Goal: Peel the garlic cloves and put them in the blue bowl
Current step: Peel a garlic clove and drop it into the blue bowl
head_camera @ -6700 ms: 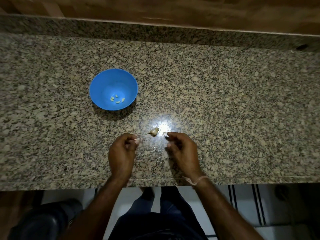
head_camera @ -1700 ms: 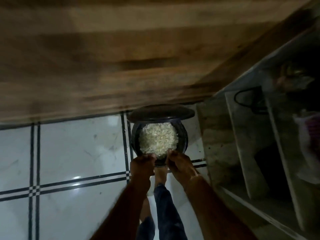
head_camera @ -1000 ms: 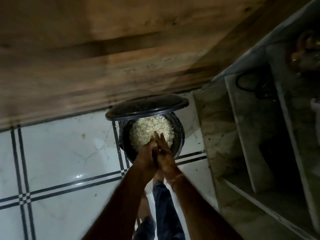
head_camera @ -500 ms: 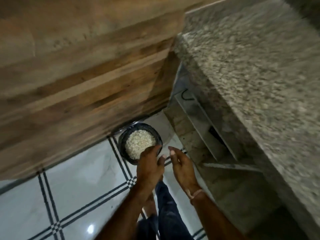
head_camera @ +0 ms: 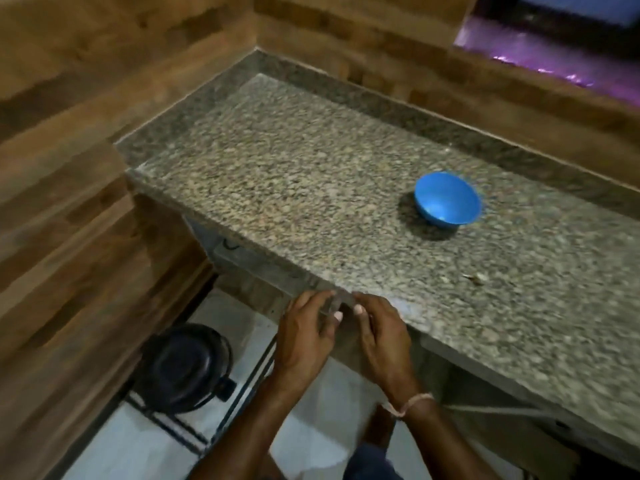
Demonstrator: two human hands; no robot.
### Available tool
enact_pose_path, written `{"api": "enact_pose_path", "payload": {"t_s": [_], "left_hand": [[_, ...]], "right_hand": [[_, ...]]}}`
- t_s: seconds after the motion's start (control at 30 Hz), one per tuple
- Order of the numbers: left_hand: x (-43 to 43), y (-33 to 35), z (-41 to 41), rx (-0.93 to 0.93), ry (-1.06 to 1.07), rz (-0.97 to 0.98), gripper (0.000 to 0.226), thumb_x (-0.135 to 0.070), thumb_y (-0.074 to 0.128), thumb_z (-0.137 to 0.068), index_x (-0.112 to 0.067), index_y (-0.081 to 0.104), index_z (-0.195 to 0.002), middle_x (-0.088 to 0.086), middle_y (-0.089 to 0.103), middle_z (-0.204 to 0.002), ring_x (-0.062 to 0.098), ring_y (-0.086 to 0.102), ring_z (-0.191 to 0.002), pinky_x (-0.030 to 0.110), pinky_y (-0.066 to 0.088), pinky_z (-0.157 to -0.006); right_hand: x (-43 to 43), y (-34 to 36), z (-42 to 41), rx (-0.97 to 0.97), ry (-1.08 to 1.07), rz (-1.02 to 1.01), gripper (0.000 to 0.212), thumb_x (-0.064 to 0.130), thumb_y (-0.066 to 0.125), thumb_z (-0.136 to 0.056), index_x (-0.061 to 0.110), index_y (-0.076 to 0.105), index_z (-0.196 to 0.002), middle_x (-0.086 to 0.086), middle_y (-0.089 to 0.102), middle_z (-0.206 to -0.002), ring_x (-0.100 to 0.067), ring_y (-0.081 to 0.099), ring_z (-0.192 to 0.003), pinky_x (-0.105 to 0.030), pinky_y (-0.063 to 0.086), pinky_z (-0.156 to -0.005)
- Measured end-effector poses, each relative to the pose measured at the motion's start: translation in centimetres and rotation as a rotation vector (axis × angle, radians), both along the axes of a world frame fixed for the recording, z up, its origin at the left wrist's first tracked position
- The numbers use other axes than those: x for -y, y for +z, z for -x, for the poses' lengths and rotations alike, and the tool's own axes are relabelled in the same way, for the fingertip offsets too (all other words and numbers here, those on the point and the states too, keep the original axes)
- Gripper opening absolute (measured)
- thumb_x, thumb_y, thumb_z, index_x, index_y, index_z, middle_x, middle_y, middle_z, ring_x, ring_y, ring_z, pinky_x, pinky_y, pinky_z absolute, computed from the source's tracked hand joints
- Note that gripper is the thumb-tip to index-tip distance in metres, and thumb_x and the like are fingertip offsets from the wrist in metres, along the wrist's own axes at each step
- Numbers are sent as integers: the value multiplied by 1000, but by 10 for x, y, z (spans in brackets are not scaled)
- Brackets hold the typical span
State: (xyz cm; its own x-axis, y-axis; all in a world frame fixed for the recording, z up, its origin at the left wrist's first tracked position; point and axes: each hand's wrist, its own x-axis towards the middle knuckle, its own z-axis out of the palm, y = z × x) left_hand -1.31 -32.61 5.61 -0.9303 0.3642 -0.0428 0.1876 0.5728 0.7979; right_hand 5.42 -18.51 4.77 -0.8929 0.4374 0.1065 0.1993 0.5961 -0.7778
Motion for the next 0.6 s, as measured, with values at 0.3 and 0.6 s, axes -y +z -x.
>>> {"api": "enact_pose_path", "payload": {"t_s": [0.3, 0.6], "left_hand": [[-175, -7, -16, 44, -179, -18, 33, -24, 69, -96, -27, 68, -130, -6, 63, -130, 15, 60, -118, 37, 55, -96], [-267, -39, 18, -21, -310, 164, 39, -2, 71, -86, -15, 71, -123, 5, 65, -114, 19, 65, -104, 26, 52, -86]], "right_hand": [[-169, -10, -48, 83, -165, -16, 38, 43, 47, -107, 26, 68, -133, 8, 66, -133, -13, 59, -126, -31, 48, -103], [-276, -34, -36, 383, -193, -219, 72, 23, 79, -90, 22, 46, -154, -9, 47, -153, -33, 46, -135, -45, 48, -102]]}}
